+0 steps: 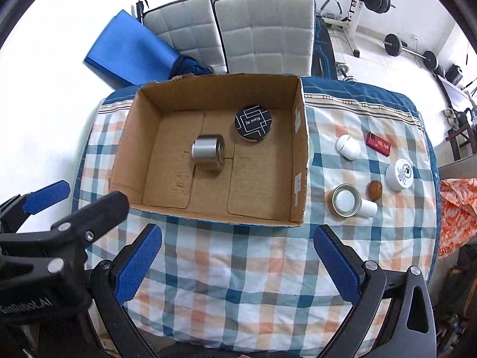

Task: Organize rigid objects
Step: 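Open both tools to release the items and lift out of the box, then grasp the white egg-shaped object with the left tool while the right tool grasps the white cream jar, then carry the white egg-shaped object and cream jar into the box with both tools, then open both tools to release the items and lift out of the box, then move the right tool to the white cylinder and grasp it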

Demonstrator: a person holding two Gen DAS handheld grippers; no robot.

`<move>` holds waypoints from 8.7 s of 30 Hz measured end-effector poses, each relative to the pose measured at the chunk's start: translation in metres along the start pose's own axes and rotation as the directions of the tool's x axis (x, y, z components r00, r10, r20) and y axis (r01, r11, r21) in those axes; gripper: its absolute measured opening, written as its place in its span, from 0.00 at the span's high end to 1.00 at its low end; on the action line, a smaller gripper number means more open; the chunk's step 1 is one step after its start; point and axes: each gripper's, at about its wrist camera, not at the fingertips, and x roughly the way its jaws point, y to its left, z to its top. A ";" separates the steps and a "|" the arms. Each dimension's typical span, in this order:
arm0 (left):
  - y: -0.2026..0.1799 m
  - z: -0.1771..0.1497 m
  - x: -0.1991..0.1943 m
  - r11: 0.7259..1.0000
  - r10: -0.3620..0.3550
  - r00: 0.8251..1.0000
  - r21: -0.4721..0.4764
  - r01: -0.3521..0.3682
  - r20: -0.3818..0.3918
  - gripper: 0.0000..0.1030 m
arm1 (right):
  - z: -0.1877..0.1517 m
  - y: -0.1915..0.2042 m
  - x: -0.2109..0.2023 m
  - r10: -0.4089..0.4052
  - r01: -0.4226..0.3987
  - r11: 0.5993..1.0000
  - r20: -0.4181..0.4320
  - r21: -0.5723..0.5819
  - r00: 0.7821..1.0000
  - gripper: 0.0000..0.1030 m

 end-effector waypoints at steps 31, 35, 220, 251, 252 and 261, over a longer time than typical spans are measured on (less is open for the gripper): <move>-0.269 0.106 0.236 0.987 0.021 0.973 0.159 0.016 -0.230 0.00 | 0.037 -0.384 0.129 -0.098 0.173 0.882 -0.190 0.438 0.977 0.00; -0.274 0.113 0.274 0.979 0.059 0.954 0.204 0.002 -0.293 0.01 | 0.044 -0.395 0.169 -0.038 0.147 0.881 -0.241 0.450 0.970 0.00; -0.117 0.038 0.172 0.993 0.074 0.980 0.103 -0.056 -0.182 0.02 | -0.006 -0.276 0.159 -0.006 0.128 0.868 -0.248 0.479 0.969 0.19; -0.263 0.035 0.166 0.959 -0.005 0.985 0.278 0.054 -0.173 0.02 | -0.043 -0.348 0.188 0.107 0.055 0.874 -0.302 0.483 0.947 0.54; -0.268 0.032 0.170 0.957 -0.004 0.983 0.286 0.057 -0.182 0.02 | -0.046 -0.352 0.188 0.132 0.034 0.867 -0.294 0.498 0.947 0.50; -0.287 0.020 0.190 0.953 0.030 0.974 0.299 0.039 -0.225 0.02 | -0.059 -0.366 0.199 0.184 -0.012 0.836 -0.261 0.548 0.948 0.35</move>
